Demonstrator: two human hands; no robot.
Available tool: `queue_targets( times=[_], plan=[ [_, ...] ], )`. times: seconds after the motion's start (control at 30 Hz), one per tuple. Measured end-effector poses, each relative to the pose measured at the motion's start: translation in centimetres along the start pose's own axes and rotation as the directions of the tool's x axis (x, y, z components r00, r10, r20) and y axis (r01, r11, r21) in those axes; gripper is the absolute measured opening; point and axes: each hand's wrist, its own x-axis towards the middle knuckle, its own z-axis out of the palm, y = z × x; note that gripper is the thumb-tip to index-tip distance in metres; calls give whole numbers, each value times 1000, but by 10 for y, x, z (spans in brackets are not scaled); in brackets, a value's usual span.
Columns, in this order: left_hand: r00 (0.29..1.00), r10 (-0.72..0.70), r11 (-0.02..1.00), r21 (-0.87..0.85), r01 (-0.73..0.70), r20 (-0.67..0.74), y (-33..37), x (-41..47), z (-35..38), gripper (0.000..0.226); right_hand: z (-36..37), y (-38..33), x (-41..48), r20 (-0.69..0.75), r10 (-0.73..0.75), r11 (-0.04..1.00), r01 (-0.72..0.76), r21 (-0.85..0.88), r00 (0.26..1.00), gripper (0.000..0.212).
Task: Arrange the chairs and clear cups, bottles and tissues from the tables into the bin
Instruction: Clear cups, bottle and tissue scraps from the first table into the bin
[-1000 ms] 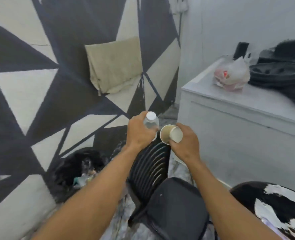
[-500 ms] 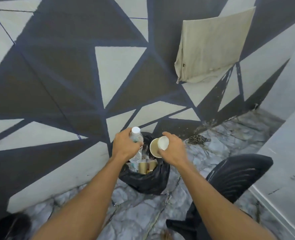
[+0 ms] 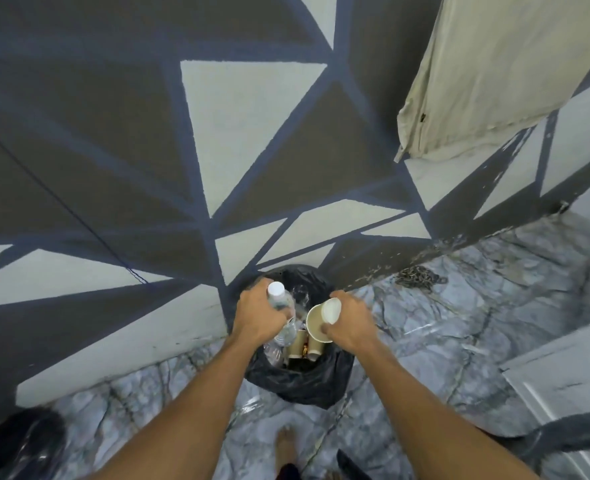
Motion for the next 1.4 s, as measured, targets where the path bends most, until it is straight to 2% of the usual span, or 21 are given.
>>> queue_targets(
  times=[0.3,0.47,0.6,0.73,0.8,1.0,1.2,1.4],
  plan=[
    [995,3,998,-57,3,104,-13,108,5,40,25,-24,89,-9,128,991,-128,-25,992,74],
    [984,-88,995,-36,95,157,-32,149,16,78,41,-29,121,11,201,978,-201,-49,979,90],
    [942,-178,984,33,176,284,-53,159,28,81,52,-19,126,35,261,963,-257,-86,965,87],
    [910,-177,983,113,145,376,-60,157,36,64,57,-16,121,110,240,969,-230,-92,965,58],
    [895,-165,982,152,111,415,-57,153,40,58,59,-16,118,152,215,975,-203,-93,965,52],
    [894,-132,983,172,62,428,-43,130,45,60,56,-14,100,204,178,982,-160,-104,962,52],
    [903,-99,983,185,21,419,-18,81,46,54,30,0,58,150,103,994,-96,-56,983,42],
    [912,68,973,174,-149,404,31,17,55,52,-8,19,4,94,60,998,-58,-33,994,40]
  ],
)
